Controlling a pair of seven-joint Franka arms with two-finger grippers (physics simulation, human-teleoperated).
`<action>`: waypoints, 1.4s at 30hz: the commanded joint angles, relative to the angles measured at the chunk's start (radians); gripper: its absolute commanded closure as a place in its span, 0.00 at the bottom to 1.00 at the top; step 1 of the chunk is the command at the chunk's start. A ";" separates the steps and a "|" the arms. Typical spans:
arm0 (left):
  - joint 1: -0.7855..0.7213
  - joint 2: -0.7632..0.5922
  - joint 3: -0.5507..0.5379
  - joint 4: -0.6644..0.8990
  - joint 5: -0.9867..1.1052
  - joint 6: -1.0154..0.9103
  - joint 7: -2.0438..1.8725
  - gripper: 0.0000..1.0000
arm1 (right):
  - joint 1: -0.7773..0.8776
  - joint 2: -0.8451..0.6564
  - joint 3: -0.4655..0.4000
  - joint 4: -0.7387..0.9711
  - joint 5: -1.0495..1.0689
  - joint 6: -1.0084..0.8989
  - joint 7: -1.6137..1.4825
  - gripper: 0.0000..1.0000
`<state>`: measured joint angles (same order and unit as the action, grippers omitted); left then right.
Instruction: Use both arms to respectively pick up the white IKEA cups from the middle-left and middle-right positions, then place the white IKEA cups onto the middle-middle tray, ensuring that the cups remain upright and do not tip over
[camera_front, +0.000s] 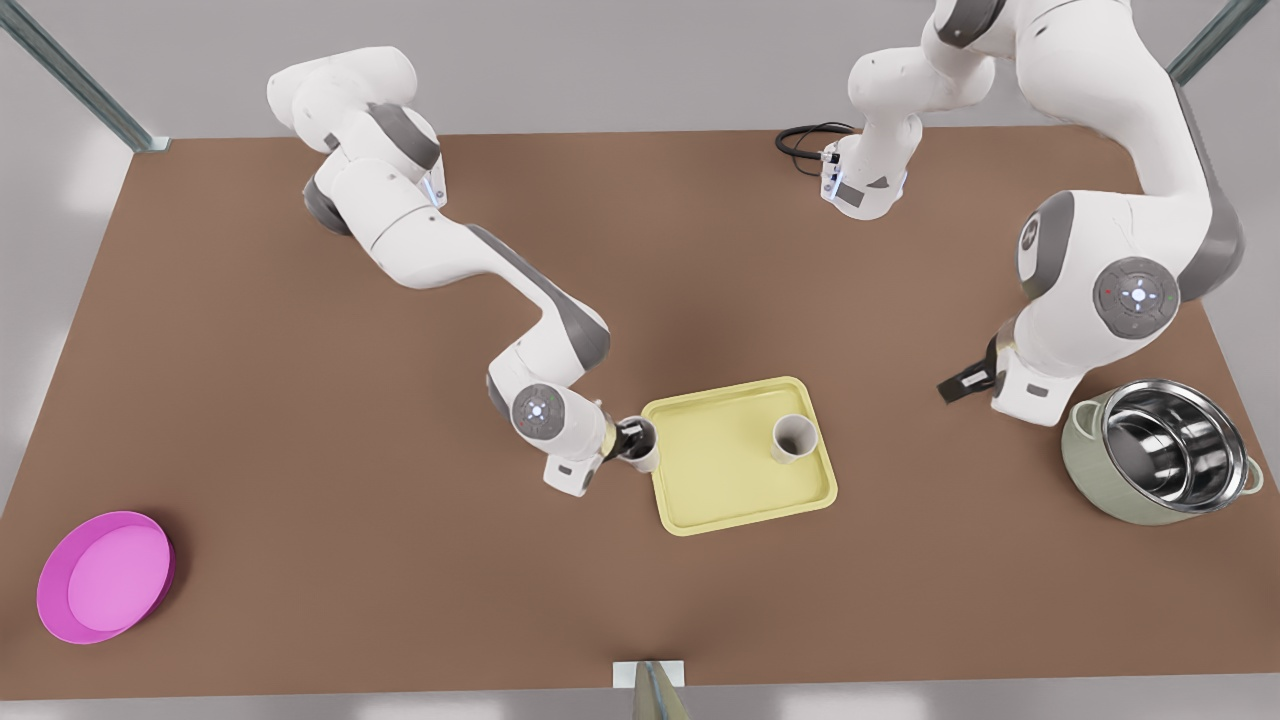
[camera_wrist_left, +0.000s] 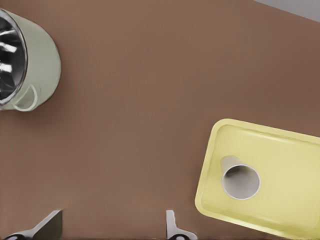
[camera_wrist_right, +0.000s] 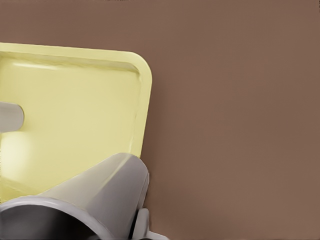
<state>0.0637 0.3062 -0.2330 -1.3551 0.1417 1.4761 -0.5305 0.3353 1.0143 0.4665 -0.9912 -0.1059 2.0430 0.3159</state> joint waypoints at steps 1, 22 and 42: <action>0.013 -0.009 -0.002 -0.006 -0.008 -0.100 0.570 0.00 | 0.013 0.012 0.000 0.009 -0.005 0.046 0.773 0.79; 0.028 0.001 -0.005 0.005 -0.039 -0.096 0.550 0.00 | 0.065 0.064 0.003 -0.009 -0.001 0.111 0.759 0.00; 0.027 0.001 -0.005 0.005 -0.036 -0.094 0.549 0.00 | -0.389 -0.414 -0.226 -0.190 -0.264 -0.566 -0.301 0.00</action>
<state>0.0905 0.3080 -0.2373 -1.3503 0.1055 1.3824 -0.0339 -0.0644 0.6402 0.2586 -1.1659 -0.3399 1.6404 0.6461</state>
